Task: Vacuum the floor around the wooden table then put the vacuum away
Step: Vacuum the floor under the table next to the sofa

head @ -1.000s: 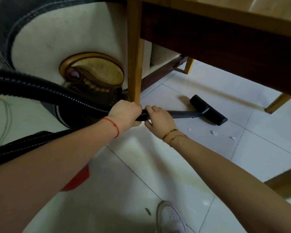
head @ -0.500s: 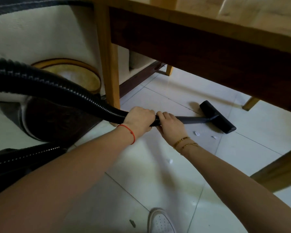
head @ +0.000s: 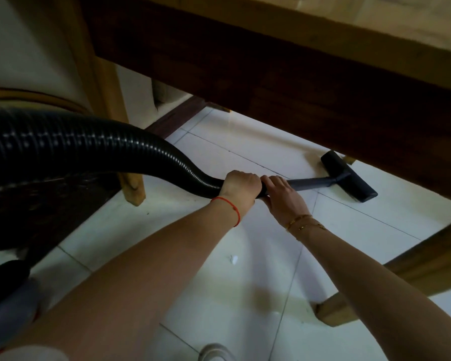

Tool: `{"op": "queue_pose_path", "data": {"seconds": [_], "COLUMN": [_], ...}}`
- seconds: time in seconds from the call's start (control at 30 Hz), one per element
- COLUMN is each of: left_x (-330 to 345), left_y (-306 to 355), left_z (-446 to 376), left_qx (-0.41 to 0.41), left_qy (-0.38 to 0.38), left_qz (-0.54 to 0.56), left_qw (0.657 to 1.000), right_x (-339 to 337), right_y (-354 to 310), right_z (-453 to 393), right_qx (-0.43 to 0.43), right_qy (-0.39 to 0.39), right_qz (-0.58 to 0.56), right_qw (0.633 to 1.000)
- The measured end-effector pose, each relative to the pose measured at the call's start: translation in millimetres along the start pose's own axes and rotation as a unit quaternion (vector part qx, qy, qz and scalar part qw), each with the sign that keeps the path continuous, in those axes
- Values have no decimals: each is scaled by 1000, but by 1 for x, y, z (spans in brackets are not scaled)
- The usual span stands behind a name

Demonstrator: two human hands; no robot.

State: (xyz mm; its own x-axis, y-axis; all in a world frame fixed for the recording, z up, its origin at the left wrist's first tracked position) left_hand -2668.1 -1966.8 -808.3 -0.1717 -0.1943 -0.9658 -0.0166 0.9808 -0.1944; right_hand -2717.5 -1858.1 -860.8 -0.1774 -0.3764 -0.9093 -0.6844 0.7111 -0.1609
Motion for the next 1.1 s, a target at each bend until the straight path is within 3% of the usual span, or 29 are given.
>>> {"op": "queue_pose_path", "data": {"seconds": [0.2,0.5,0.83,1.1], "left_x": [-10,-39,-73,-87], "left_y": [-16,-82,-146,-176], "left_z": [21,96,199,251], "left_qx": [1,-40,-90,-111], "left_qy": [9,9,-16,-12], "left_qz": [-31,-74,-109,-128], "left_qw": [999,996,990,985], "right_x": [-6,-12,-18,-20], "right_y": [-22,-120,-240,-298], "right_z": [-5,-12,4,15], "right_qx": [-24,-75,-148,-190], "right_qy": [-22,-64,-60,-39], "right_qz": [-23,-88,-170,-190], "right_qw": [999,991,973,962]}}
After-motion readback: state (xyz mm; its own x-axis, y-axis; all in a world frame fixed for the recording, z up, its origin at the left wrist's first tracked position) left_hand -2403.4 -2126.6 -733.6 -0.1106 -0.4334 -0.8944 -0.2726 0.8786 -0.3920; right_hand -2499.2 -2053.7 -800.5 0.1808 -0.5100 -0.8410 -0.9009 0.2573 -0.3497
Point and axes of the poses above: each hand's wrist, its own z-axis away from the middle knuckle, its own x-axis out of the palm, y = z × x, the point moved 2 cm from there along -z, towards the middle knuckle, and after that the axes turned 15 degrees about y, right-handed, at the moved point
